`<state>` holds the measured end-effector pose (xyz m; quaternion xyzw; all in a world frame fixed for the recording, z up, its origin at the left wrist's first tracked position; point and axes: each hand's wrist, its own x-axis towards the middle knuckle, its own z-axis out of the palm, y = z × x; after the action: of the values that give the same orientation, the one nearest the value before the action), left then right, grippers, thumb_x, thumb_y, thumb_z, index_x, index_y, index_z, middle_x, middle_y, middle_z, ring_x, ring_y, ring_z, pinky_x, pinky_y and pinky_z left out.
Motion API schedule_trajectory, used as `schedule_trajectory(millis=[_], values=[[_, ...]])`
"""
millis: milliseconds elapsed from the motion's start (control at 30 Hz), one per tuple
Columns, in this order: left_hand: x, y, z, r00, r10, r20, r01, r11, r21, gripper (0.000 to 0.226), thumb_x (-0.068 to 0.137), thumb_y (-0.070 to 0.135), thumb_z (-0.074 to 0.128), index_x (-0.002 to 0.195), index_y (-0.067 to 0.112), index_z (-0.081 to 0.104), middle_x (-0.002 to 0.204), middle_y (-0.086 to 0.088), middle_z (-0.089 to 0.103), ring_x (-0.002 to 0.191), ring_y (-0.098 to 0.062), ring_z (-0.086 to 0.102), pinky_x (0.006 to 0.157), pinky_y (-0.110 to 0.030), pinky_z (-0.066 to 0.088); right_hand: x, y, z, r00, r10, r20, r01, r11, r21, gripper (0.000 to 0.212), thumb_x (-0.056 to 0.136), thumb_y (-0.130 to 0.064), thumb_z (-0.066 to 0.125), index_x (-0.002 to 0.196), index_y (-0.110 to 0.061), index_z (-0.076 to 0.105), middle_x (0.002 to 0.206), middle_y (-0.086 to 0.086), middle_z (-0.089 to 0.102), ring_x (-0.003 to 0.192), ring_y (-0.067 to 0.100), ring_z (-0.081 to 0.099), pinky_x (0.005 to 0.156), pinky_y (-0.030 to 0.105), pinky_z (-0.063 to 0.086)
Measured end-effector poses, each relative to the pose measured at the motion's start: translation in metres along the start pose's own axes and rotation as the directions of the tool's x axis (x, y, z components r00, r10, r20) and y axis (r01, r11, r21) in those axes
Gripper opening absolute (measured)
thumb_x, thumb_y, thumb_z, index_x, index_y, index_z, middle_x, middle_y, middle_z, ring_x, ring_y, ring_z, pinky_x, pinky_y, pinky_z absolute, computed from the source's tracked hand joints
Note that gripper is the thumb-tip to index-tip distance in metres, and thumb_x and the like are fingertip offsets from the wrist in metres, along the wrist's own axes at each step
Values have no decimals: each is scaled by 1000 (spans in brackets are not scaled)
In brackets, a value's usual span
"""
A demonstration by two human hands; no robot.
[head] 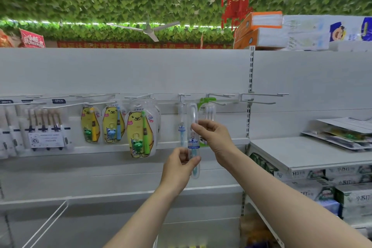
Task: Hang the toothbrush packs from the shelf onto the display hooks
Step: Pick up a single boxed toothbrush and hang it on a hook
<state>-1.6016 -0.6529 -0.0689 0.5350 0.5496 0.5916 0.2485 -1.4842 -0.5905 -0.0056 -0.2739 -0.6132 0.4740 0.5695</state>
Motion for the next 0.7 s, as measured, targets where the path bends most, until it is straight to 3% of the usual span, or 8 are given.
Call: schedule_trajectory(millis=[100,700], values=[[5,-4,-1,1000,-9,-16,9,1000,-1,19,87,26,74,102,24,61,95,3,70,90,-14,65,85,-38,56,4,2,3,1000,2,28,-1,1000,-24,33,83,-20,80,112,-5,72,103,9,75,86,8,69,66,11,50],[38,-31,-11,999,-34,0,34,999,6,20,88,24,74,102,26,60,95,1,71,90,-16,66,83,-41,57,30,33,13,999,23,44,-22,999,-32,27,84,-20,79,108,-12,72,99,0,75,90,5,70,77,16,50]])
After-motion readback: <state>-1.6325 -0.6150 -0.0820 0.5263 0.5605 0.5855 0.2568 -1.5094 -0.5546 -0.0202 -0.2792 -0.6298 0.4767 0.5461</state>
